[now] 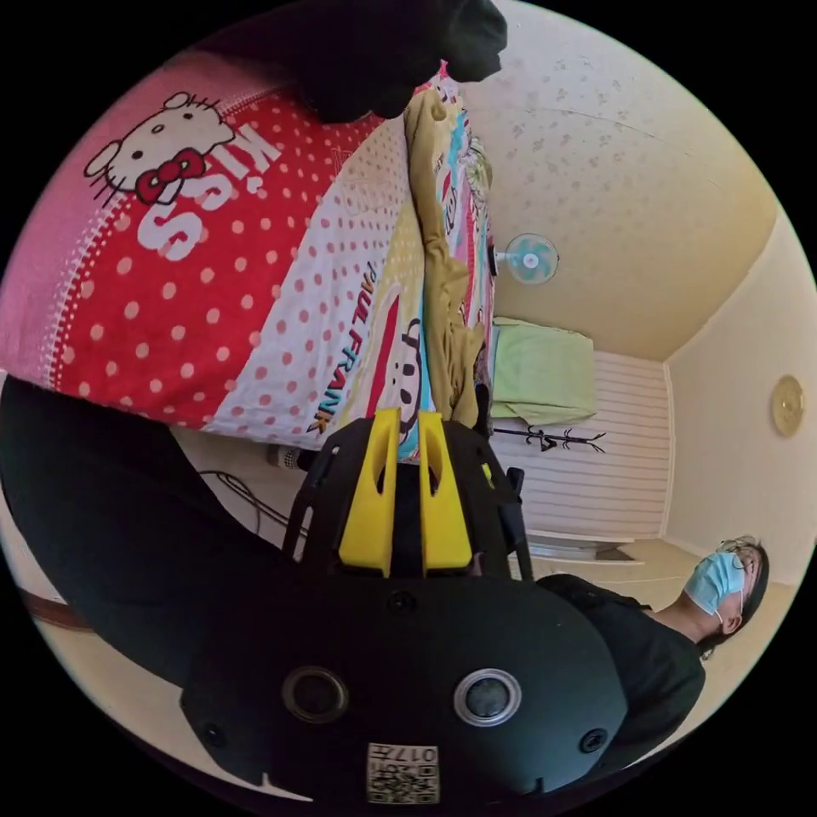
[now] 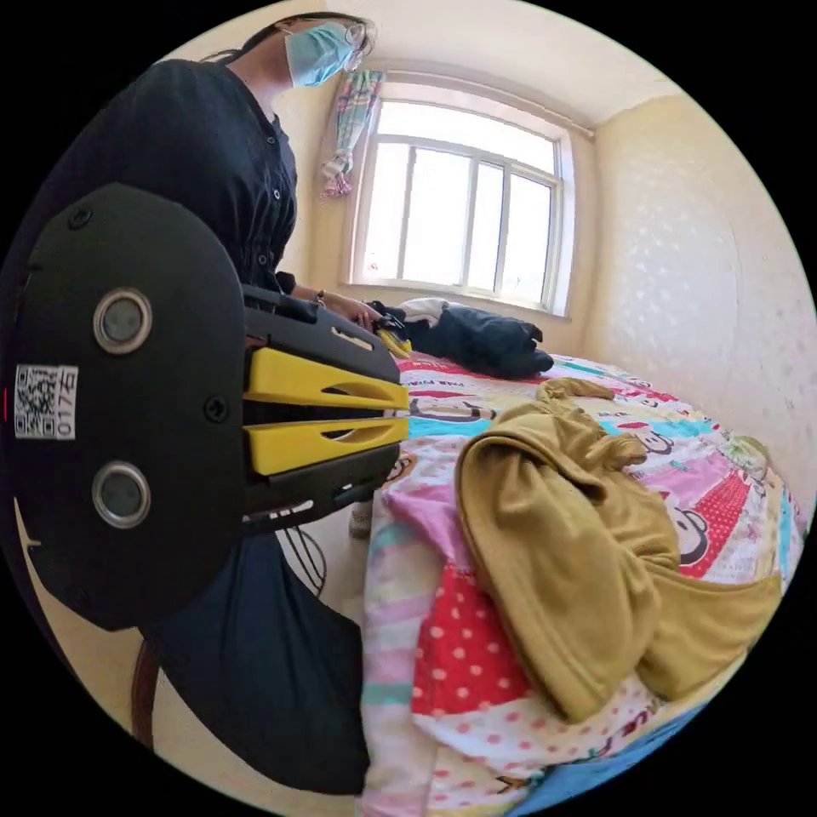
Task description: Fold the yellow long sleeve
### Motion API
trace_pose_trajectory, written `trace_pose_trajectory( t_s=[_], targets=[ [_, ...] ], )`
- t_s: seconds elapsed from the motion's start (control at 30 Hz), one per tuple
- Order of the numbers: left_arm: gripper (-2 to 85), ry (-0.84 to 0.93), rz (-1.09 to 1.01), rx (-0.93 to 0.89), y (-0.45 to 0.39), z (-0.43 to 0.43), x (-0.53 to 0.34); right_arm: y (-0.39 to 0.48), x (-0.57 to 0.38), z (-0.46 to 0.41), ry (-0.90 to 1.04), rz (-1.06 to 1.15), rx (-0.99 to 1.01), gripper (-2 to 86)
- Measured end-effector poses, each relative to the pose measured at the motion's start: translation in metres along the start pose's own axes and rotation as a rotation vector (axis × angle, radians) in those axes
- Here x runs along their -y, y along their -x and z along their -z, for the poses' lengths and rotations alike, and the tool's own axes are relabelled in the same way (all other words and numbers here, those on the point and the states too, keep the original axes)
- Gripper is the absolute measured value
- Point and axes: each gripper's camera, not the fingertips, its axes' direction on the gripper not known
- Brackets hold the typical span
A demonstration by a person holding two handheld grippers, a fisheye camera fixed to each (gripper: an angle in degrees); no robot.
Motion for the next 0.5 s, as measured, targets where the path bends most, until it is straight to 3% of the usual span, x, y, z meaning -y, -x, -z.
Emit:
trace_pose_trajectory(
  t_s=[0.17,0.23,0.33,0.4,0.5],
  targets=[
    [8.7,0.127,-0.242,0.010,-0.085,-0.054,0.029,0.048,0.084,0.020,-0.137,0.172,-0.486,11.7],
    [9.9,0.209,-0.307,-0.026,-0.112,-0.088,0.036,0.044,0.109,-0.002,-0.046,0.205,-0.536,13.4],
    [10.5,0.307,-0.378,-0.078,-0.149,-0.139,0.047,0.024,0.128,-0.076,0.306,0.239,-0.312,16.4],
    [10.8,0.334,-0.431,-0.046,-0.170,-0.163,0.055,0.047,0.107,-0.105,0.306,0.362,-0.387,16.2],
    [12.0,0.354,-0.512,0.149,-0.196,-0.209,0.070,0.091,0.057,-0.140,0.329,0.571,-0.539,12.5]
  ],
)
